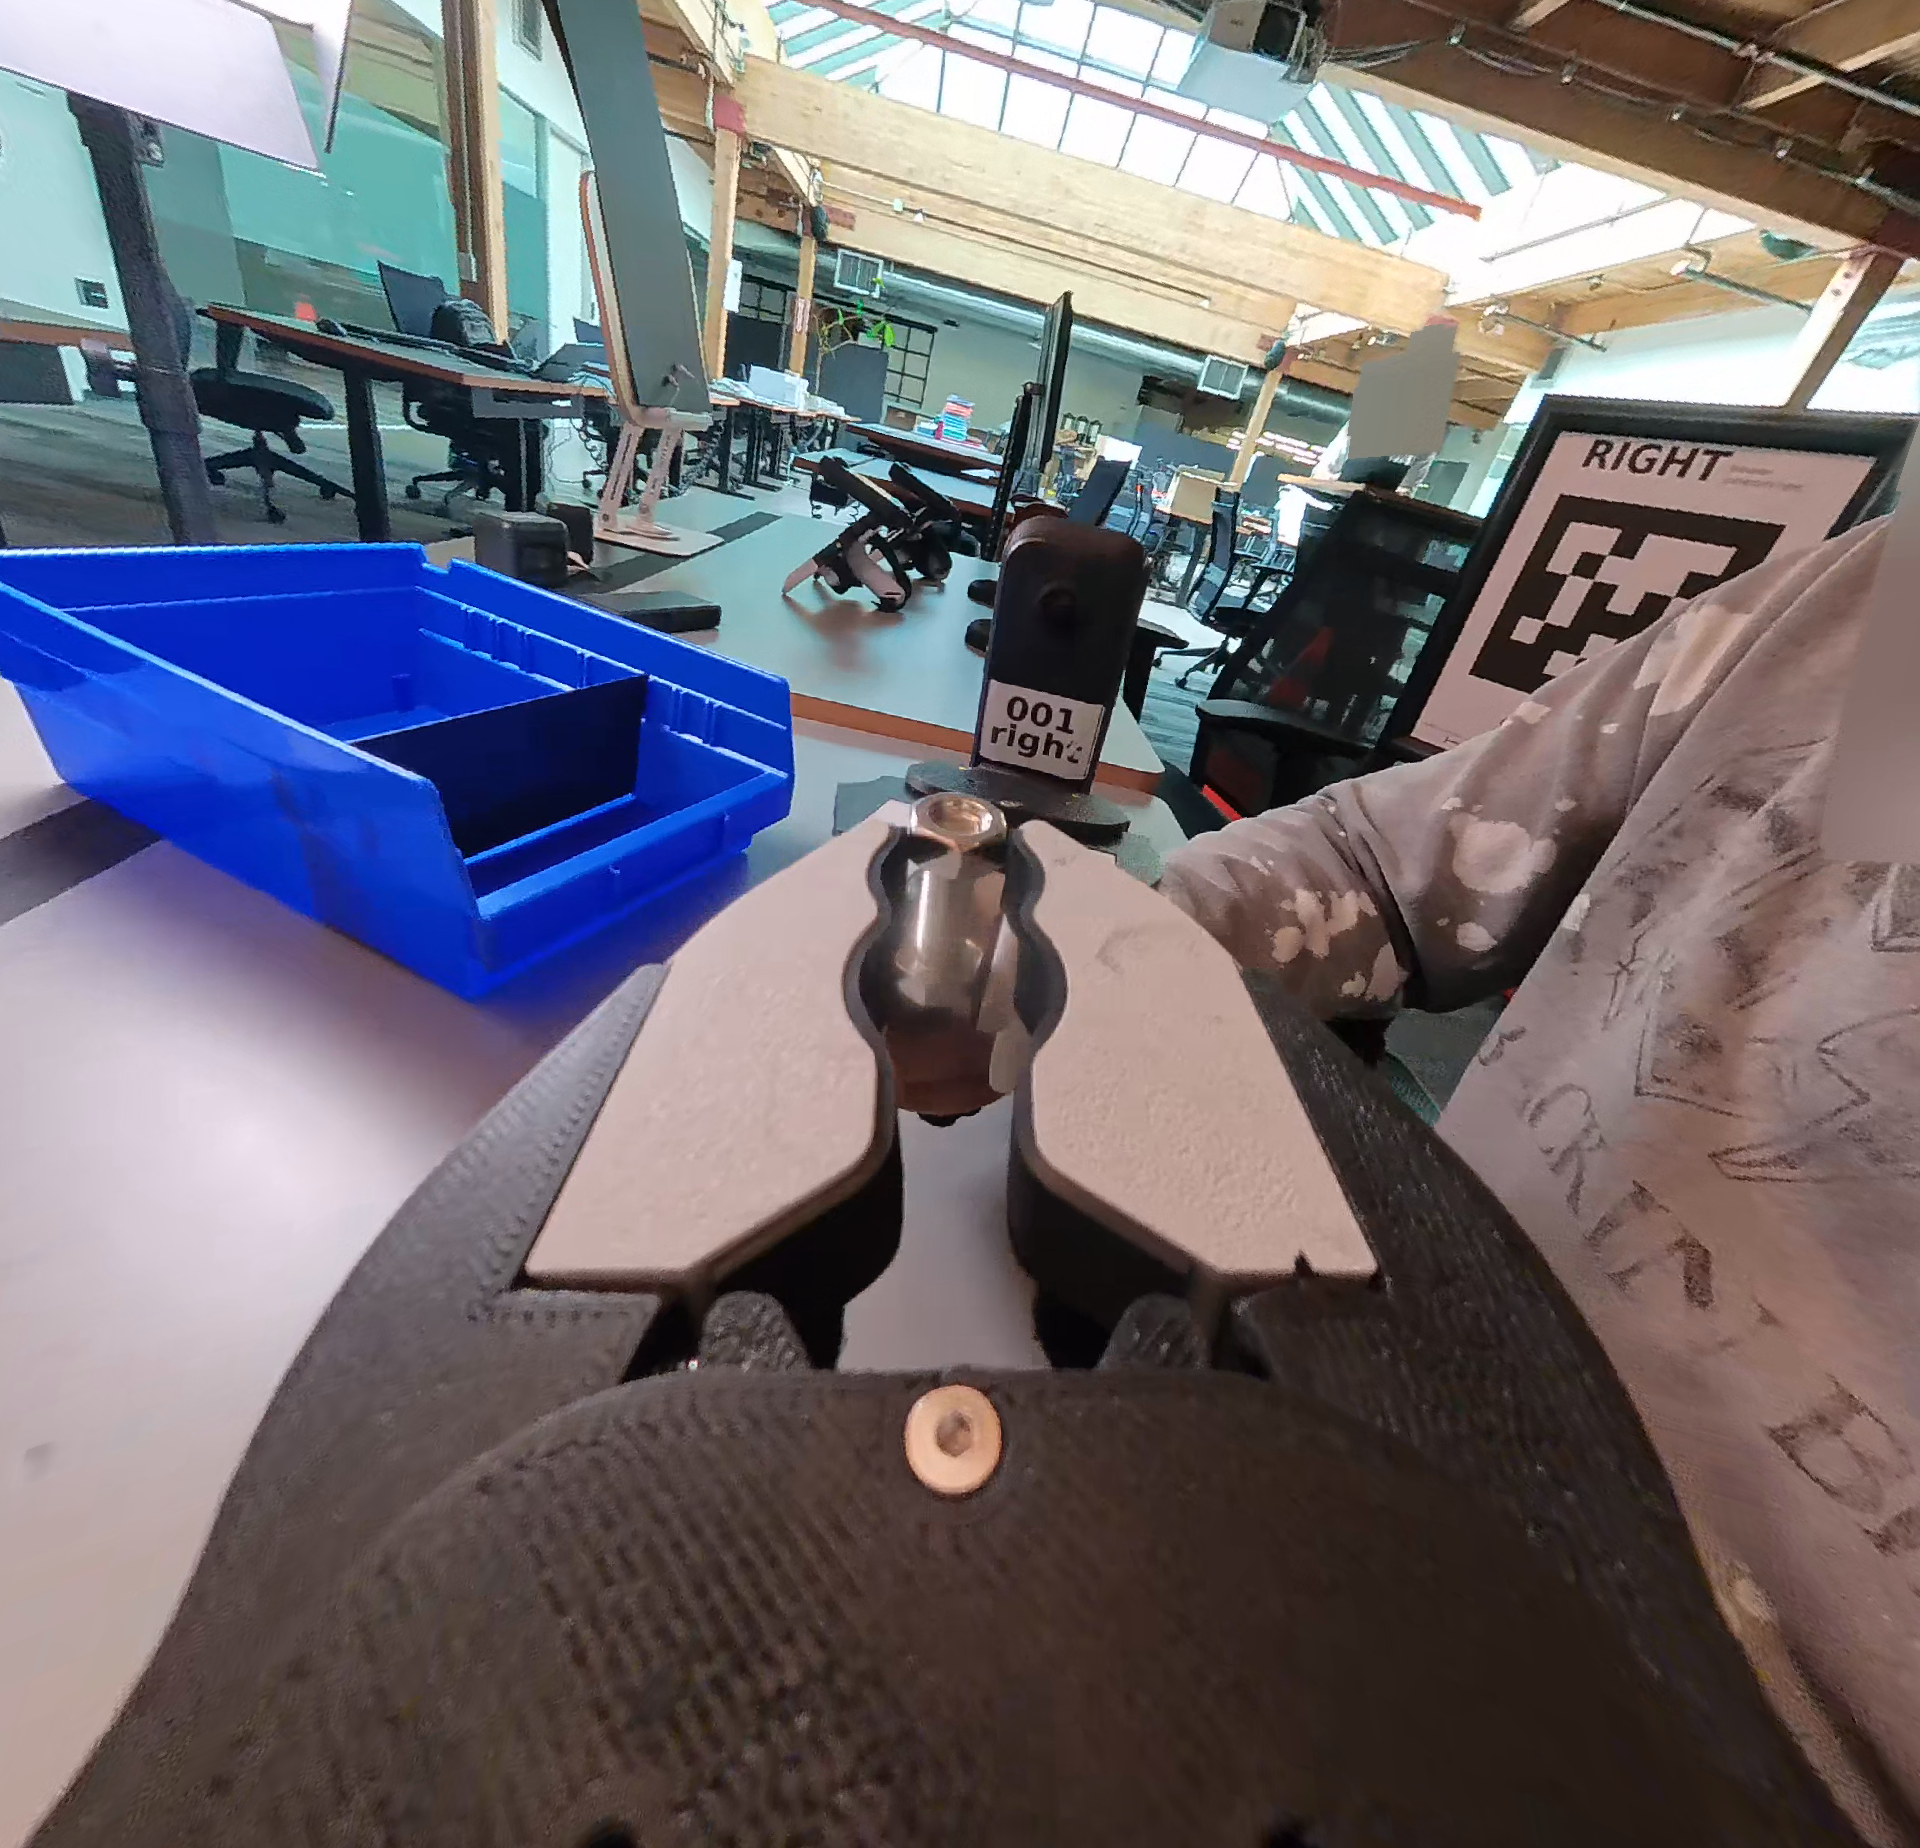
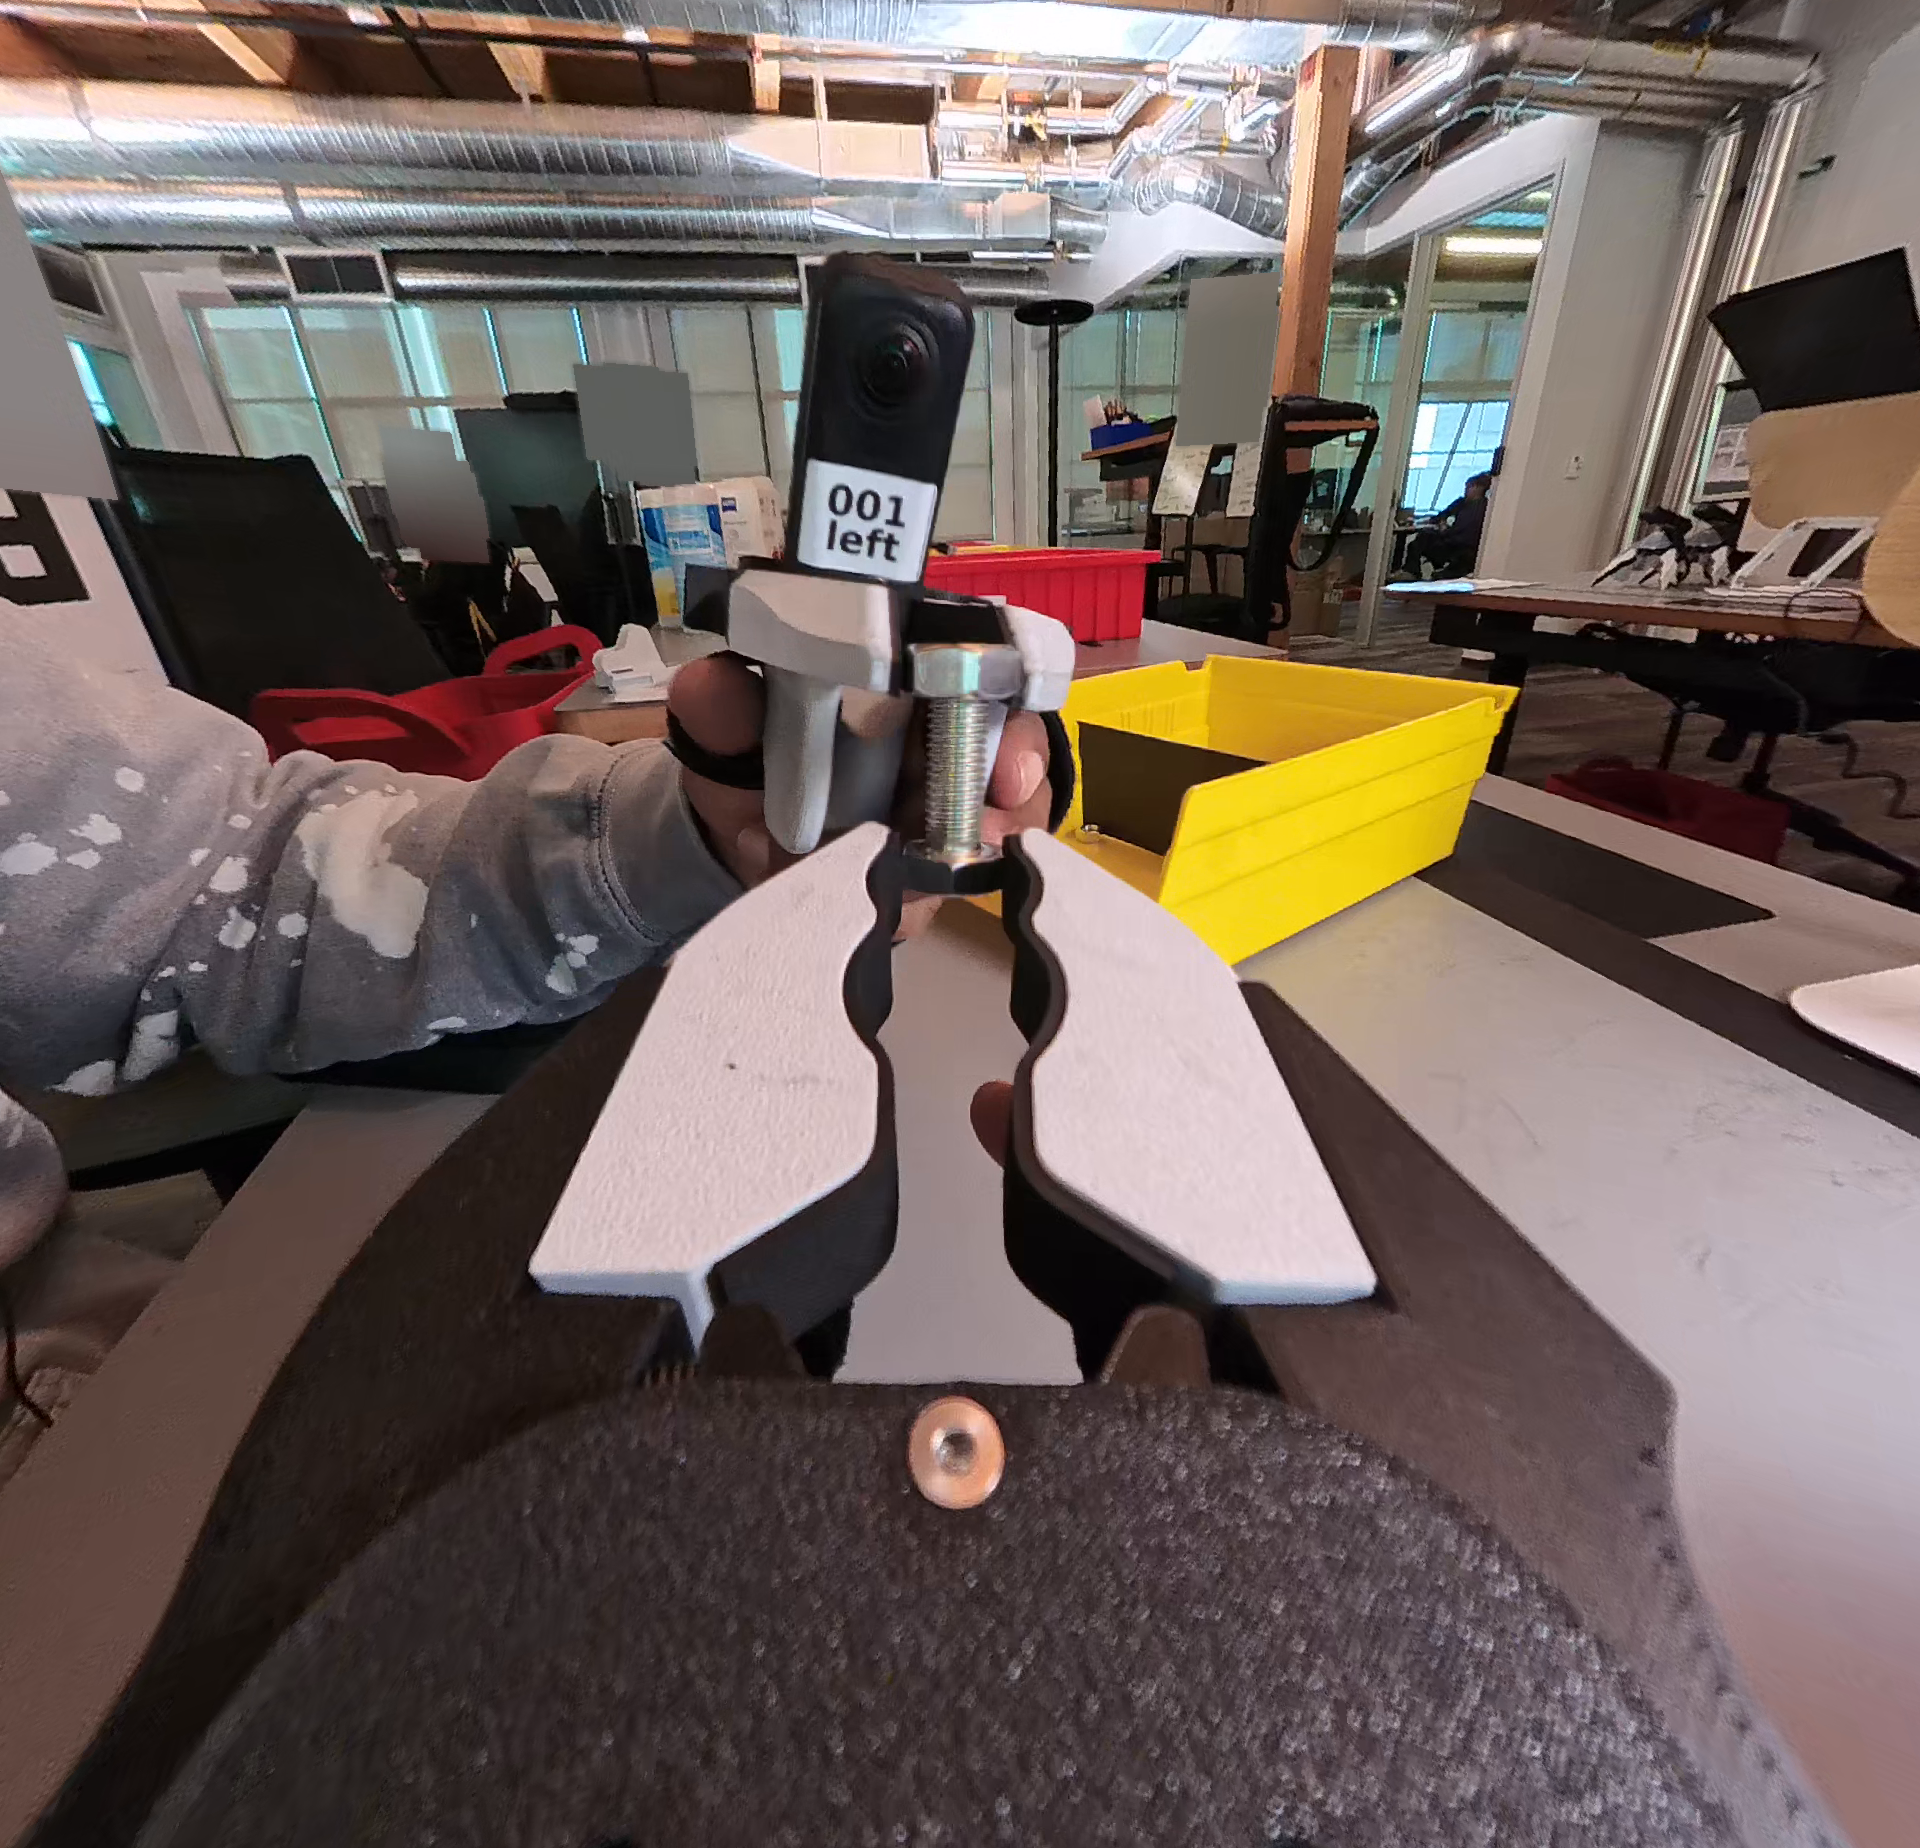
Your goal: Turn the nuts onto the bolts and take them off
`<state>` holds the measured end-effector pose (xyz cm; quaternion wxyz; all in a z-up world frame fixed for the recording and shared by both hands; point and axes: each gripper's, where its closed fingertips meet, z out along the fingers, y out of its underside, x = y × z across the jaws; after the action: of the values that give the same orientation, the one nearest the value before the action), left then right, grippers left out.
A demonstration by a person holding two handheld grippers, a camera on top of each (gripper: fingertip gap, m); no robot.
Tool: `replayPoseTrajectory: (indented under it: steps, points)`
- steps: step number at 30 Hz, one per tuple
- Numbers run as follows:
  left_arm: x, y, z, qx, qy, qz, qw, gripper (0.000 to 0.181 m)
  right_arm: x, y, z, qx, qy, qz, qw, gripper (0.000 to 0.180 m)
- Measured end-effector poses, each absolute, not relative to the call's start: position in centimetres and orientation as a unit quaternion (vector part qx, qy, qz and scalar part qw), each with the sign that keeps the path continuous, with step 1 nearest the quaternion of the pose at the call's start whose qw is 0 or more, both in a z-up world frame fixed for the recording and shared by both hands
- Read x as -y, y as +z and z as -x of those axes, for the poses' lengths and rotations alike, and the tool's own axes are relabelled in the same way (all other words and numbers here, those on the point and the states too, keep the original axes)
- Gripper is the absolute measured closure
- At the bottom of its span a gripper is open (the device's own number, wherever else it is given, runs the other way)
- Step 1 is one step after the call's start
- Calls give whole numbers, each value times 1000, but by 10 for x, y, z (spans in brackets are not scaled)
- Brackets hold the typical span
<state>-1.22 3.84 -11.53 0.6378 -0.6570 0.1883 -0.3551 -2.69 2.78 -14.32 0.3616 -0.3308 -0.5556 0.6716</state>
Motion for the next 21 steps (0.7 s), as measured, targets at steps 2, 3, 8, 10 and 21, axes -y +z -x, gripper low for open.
replayPoseTrajectory:
  steps: [2, 3, 8, 10, 21]
  points:
    - [-39, -117, 11, -191, -348, 664, 634, 162, -27, -147, 29, 565, 660, 339, 361, 162]
    - [-39, -119, 11, -193, -344, 666, 633, 162, -26, -148, 29, 568, 657, 341, 360, 162]
    - [-38, -117, 13, -191, -352, 660, 635, 162, -25, -146, 27, 566, 665, 330, 360, 162]
    - [-38, -115, 19, -183, -352, 658, 640, 155, -25, -141, 24, 556, 680, 320, 353, 162]
    - [-33, -111, 16, -183, -365, 645, 646, 153, -25, -139, 25, 545, 693, 326, 342, 162]
